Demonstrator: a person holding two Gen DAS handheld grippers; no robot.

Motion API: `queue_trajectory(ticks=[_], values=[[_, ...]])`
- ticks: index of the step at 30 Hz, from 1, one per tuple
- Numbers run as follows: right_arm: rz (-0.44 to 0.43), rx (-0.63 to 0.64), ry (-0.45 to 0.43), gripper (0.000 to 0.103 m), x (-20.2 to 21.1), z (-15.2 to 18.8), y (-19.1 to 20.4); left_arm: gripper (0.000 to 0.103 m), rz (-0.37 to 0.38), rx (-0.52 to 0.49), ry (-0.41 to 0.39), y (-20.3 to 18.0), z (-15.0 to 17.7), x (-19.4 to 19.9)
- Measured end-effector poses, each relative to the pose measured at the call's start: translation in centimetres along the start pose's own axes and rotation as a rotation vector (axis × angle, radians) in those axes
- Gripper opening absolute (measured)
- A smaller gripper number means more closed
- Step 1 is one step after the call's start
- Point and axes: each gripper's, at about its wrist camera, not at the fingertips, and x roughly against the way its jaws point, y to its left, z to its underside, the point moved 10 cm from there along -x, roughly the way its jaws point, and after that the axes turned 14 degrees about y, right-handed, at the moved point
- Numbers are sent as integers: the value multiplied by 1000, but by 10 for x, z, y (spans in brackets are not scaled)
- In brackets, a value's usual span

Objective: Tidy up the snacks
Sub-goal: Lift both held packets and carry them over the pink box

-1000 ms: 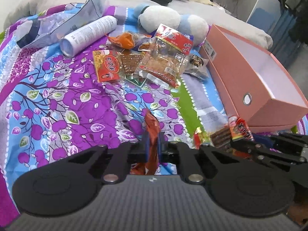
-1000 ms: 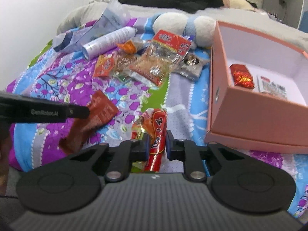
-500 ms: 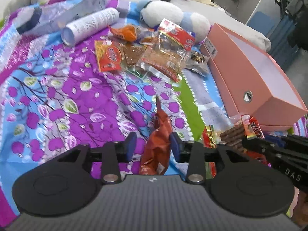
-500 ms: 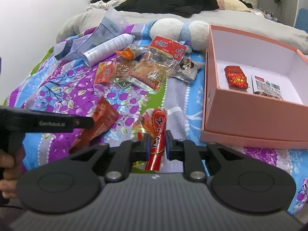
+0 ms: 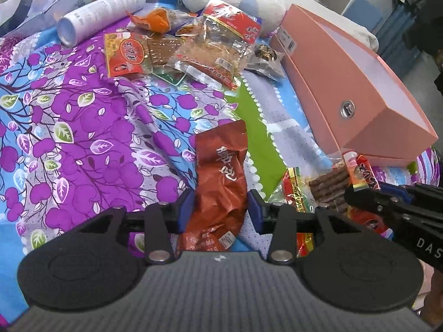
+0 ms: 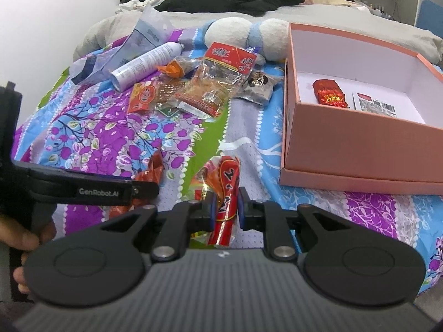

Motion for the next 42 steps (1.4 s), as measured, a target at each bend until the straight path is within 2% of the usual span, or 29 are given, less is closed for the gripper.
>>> queue_trajectory(ticks=[4, 11, 21, 29, 35, 38, 42], values=[[-3, -5, 1, 19, 0, 1, 0, 42, -4, 5, -4, -2, 0, 4], [13, -4, -49, 19, 18, -7, -4, 42, 22, 31, -37, -6, -3, 27], [40, -18, -142, 19, 58, -24, -15, 42, 79, -5, -138, -43, -25, 77], [80, -55, -256, 19, 96, -53, -40, 42, 131, -81, -230, -88, -74, 119], [132, -99, -335, 19, 118, -85, -77, 42, 157, -163, -254, -141, -118, 125], [153, -142, -339, 19, 118, -101, -103, 42, 135, -232, -262, -172, -138, 122], [136, -197, -295, 19, 107, -116, -135, 42, 136, -288, -237, -203, -161, 108]])
